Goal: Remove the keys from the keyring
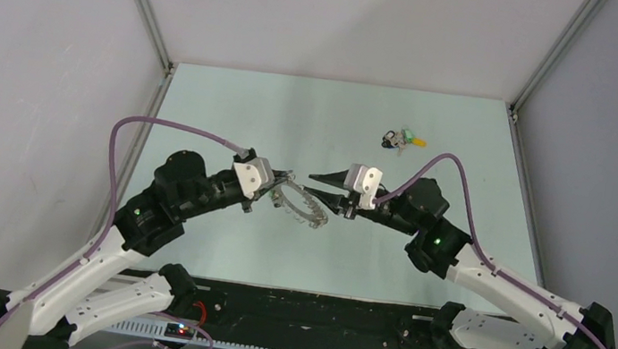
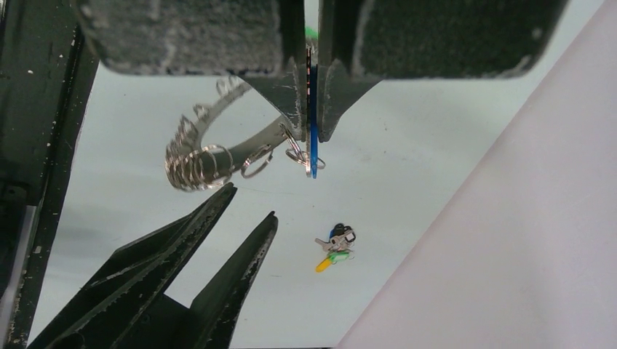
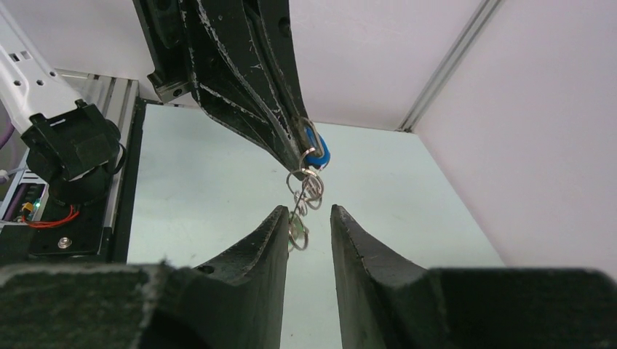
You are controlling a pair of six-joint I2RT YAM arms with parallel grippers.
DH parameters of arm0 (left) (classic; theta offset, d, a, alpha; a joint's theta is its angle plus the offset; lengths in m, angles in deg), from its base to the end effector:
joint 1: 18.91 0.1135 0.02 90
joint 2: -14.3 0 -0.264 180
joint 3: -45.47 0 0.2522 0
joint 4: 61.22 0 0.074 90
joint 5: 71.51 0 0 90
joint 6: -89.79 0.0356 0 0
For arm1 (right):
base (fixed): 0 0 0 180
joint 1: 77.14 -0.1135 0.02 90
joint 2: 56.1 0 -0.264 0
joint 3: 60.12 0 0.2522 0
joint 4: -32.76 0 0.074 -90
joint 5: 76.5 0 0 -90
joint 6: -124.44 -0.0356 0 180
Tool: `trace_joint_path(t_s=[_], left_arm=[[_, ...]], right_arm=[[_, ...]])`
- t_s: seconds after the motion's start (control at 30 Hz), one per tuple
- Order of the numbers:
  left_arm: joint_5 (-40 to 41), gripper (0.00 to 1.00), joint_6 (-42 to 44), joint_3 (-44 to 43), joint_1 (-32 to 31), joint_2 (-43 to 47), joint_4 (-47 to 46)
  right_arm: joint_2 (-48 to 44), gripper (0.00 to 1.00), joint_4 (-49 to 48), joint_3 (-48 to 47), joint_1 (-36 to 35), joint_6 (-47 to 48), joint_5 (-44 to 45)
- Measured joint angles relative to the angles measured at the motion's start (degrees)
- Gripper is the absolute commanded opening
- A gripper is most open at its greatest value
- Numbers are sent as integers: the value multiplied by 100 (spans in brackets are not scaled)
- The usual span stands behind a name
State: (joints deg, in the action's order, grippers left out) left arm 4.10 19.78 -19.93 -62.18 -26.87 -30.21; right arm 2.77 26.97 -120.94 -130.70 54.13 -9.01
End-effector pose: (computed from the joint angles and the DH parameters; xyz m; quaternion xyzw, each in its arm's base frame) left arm 0.1097 -0.1154 0.3780 0.4598 0.5880 -0.2246 0.6264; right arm 0.1325 0.2024 0.3625 -0.5028 0.4300 0.3380 0.6693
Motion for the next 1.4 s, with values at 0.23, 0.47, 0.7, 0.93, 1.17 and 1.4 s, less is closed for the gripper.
trace_joint_path(t_s=[0.23,0.47,0.7,0.93,1.17,1.4], left_arm=[[-81,0,0,0,0,0,2],[-103,0,0,4,0,0,2],[-129,0,0,11,0,13,2],[-133,0,2,11,0,61,2],[-157,0,2,13,0,61,2],[-234,0,2,13,0,61,2]], right_arm=[[299,37,22,-280,79,142,-374],[662,41,271,-739,146,310,-651],[905,40,472,-946,236,356,-850],[1045,40,656,-975,450,302,-1040],[1099,38,645,-988,575,133,-1447],[1187,37,632,-1064,575,-22,-1840]])
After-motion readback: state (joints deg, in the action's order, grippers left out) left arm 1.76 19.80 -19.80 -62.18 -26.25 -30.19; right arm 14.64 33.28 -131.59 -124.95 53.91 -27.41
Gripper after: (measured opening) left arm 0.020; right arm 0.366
